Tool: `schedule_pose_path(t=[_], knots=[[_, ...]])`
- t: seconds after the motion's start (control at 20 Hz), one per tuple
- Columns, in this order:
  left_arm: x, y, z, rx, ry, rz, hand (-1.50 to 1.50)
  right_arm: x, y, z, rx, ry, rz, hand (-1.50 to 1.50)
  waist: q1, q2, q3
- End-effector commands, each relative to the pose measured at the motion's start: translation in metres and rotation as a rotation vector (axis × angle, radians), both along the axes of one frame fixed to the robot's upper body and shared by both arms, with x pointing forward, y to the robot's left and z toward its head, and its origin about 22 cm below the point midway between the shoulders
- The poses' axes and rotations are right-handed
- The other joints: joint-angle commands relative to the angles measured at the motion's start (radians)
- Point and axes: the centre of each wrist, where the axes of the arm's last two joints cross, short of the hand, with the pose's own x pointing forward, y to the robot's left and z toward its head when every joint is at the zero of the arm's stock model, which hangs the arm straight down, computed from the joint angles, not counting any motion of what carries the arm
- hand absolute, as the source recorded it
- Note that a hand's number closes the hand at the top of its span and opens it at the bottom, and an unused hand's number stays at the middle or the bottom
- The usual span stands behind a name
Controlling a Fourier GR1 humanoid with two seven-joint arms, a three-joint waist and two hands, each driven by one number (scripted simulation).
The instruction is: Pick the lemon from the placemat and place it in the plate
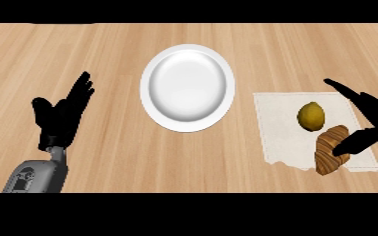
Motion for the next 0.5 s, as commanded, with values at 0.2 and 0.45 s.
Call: schedule_pose_path(t=[0.2,0.45], knots=[[0.007,-0.004,0.002,-0.026,0.010,-0.017,0.00,0.013,0.008,-0.007,-0.062,0.034,-0.006,-1.50,-0.003,0.002,0.005],[-0.003,-0.010,0.006,-0.015,0.002,0.002,0.00,0.039,0.034,-0.024,-0.069,0.037,-0.008,-1.50,0.005,0.003,0.005]])
